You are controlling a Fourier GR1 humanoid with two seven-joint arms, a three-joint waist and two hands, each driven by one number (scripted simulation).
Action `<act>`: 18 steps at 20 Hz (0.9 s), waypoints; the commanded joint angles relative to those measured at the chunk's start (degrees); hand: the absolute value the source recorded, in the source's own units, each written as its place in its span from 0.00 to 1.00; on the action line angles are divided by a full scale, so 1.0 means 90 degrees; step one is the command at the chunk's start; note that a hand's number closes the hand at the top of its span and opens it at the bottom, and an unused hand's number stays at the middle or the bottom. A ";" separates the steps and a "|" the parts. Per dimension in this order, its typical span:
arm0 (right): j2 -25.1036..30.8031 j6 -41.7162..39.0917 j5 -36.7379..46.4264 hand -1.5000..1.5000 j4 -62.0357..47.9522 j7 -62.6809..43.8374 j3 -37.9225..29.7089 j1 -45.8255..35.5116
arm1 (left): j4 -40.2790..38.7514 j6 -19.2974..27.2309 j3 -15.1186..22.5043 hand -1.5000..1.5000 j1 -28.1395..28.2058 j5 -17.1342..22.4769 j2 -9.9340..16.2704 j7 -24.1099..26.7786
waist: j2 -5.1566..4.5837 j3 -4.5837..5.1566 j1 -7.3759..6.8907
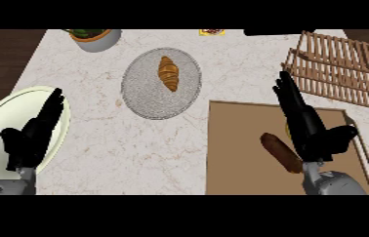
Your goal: Pick the sweet potato from the tray and place it in the tiered shelf
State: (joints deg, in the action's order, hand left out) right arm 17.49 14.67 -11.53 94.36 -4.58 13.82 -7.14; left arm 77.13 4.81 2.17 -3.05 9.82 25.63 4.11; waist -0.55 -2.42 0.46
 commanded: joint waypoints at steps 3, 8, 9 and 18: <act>0.1382 -0.0978 0.0589 1.00 0.0375 0.0873 -0.0292 -0.0446 | -0.0275 0.0062 0.0066 0.50 -0.0008 0.0225 -0.0322 -0.0721 | 0.0065 0.0264 0.0022; 0.3530 -0.0823 0.2730 1.00 -0.0004 0.0953 -0.0809 -0.0488 | -0.0545 0.0001 0.0051 0.50 0.0305 0.0731 -0.0774 -0.1215 | 0.0043 0.0310 0.0240; 0.3451 -0.1004 0.2371 1.00 -0.0348 0.0992 -0.0959 -0.0424 | -0.0652 0.0061 0.0141 0.50 0.0129 0.0679 -0.0891 -0.1337 | 0.0006 0.0276 0.0137; 0.4499 -0.3108 0.1548 0.00 -0.0109 0.2999 -0.1433 0.0459 | -0.0262 0.0157 0.0227 0.50 0.0086 0.0605 -0.0993 -0.1861 | 0.0080 0.0273 0.0045</act>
State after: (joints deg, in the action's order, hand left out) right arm 52.81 -6.52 3.03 90.28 20.45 1.60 -4.85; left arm 75.87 5.99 3.30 -2.56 15.48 18.05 -10.94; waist 0.25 -0.28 0.74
